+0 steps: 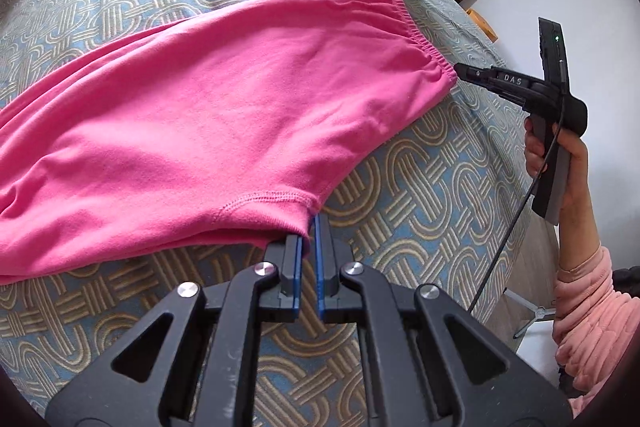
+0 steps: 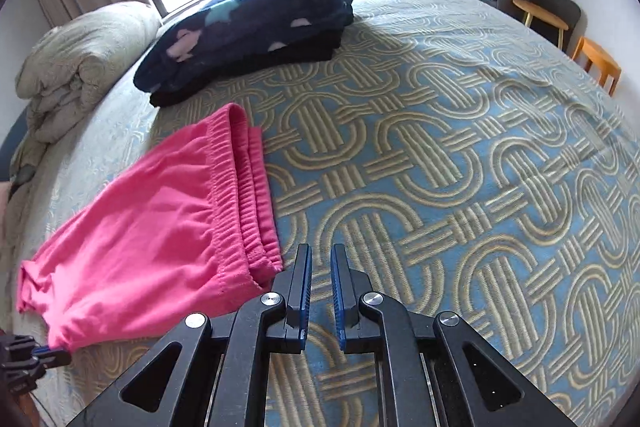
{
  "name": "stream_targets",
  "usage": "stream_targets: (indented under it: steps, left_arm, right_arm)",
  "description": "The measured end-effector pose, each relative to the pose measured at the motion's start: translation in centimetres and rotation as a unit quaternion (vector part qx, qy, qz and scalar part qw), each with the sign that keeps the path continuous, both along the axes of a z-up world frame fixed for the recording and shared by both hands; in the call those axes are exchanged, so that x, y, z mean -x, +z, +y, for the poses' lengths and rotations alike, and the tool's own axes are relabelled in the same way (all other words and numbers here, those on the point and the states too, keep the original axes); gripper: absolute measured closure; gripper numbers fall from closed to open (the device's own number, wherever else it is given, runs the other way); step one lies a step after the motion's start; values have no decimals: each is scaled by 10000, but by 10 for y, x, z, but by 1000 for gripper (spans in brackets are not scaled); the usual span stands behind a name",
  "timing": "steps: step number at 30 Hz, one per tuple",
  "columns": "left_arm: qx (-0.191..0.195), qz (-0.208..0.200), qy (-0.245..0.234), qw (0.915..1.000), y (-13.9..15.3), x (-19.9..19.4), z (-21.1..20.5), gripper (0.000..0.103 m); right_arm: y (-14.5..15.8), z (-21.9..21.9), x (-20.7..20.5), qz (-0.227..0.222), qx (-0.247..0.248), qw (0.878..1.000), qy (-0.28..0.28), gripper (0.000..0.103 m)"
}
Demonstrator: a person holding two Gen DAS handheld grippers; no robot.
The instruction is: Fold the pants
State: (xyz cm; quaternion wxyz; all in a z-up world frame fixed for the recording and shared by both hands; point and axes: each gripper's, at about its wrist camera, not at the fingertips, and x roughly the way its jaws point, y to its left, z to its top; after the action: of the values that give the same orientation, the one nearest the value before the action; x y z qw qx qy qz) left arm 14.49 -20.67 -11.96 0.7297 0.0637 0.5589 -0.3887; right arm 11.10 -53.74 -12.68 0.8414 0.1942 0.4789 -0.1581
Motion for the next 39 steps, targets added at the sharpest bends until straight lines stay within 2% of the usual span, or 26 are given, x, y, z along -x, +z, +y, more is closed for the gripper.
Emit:
stream_targets:
  steps: [1,2,3,4,5,8,9,11,12,13,14,16,17,19,21,24,25,26,27,28,29,30,32,34,36,39]
  left_arm:
    - [-21,14,8,10000,-1,0,0,98]
    - [-38,45,30,10000,-3,-1,0,98]
    - [-42,80,59,9999,-4,-2,1,98]
    - [-44,95,78,9999,-6,-2,0,98]
    - [-57,96,85,9999,-7,-2,0,98]
    - [-118,108,100,9998,-10,-2,-2,98]
    - [-140,114,100,9998,-11,-2,-4,98]
    - [-167,114,96,9997,-11,-2,-6,98]
    - [-154,88,76,9998,-9,-1,-7,98]
    - [-103,51,48,9999,-4,0,-7,98]
    - [-16,37,18,10000,1,1,-9,98]
    - [211,144,-124,9996,10,4,-13,98]
    - [322,246,-223,9989,12,7,-16,98]
    - [349,301,-404,9981,9,15,-27,98]
    - [69,203,-453,9987,-4,22,-39,98]
    - [-85,378,-379,9985,-22,24,-44,98]
    - [-70,350,-368,9987,-22,24,-44,98]
    - [-47,341,-365,9987,-21,23,-42,98]
    - [-26,367,-347,9987,-20,20,-40,97]
    - [-8,428,-306,9986,-19,18,-37,96]
    - [-3,529,-226,9983,-19,14,-34,92]
    - [1,681,-159,9976,-20,11,-28,83]
    - [45,859,13,9963,-18,5,-11,74]
    - [114,783,177,9967,-10,1,11,72]
    - [191,736,373,9964,-1,-3,45,68]
    - [260,565,981,9932,13,-14,109,66]
  right_arm:
    - [2,-2,0,-112,-154,9998,6,81]
    - [3,-4,-2,-256,-326,9991,46,61]
    - [3,-5,-4,-370,-477,9981,111,29]
    - [1,-5,-8,-452,-625,9969,164,18]
    - [-2,-5,-12,-498,-739,9959,176,13]
    - [-24,4,-34,-242,-1176,9921,353,13]
    - [-27,11,-39,-187,-1111,9928,417,28]
    - [-25,26,-50,40,-438,9978,496,82]
    - [-23,25,-48,-7,-649,9972,371,82]
    - [-16,19,-45,-199,-932,9952,217,82]
    - [-6,16,-41,-380,-1010,9940,167,82]
    - [16,12,-30,-702,-926,9930,209,82]
    - [24,11,-24,-725,-785,9940,232,82]
    - [32,9,-15,-567,-231,9976,323,82]
    - [22,6,-10,-270,105,9986,437,80]
    - [-13,-1,-7,427,145,9977,513,78]
    - [-17,-1,-4,354,169,9979,518,77]
    - [-13,-1,0,252,230,9983,481,68]
    - [-10,-1,1,314,322,9982,391,49]
    - [-7,-3,1,403,488,9977,246,40]
    - [-2,-5,2,424,657,9969,109,32]
    - [3,-6,3,405,742,9964,25,32]
    - [15,-4,3,339,785,9963,-76,32]
    - [31,10,6,167,1046,9943,-89,31]
    - [46,28,3,143,1623,9866,-77,30]
    - [62,54,-8,376,2540,9662,-219,30]
